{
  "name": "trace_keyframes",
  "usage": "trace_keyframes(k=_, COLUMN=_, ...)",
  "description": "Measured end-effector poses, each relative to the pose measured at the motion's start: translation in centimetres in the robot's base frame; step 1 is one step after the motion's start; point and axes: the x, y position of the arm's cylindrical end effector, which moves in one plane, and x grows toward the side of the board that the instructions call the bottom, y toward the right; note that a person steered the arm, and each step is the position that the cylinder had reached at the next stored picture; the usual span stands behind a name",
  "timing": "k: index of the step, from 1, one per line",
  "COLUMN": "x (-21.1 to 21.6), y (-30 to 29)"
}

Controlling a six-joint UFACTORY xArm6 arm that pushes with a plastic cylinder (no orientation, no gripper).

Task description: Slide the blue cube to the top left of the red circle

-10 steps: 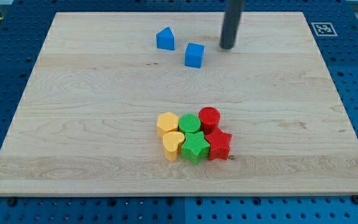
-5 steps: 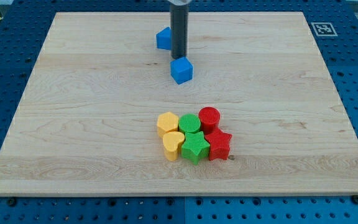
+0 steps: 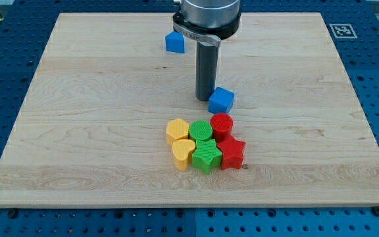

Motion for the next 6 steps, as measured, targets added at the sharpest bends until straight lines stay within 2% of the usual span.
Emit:
trace_keyframes(k=1, x=-1.8, y=1.1)
trace_keyframes(k=4, x=-0.8, y=5.9)
trace_keyframes(k=6, x=2.6, y=3.5)
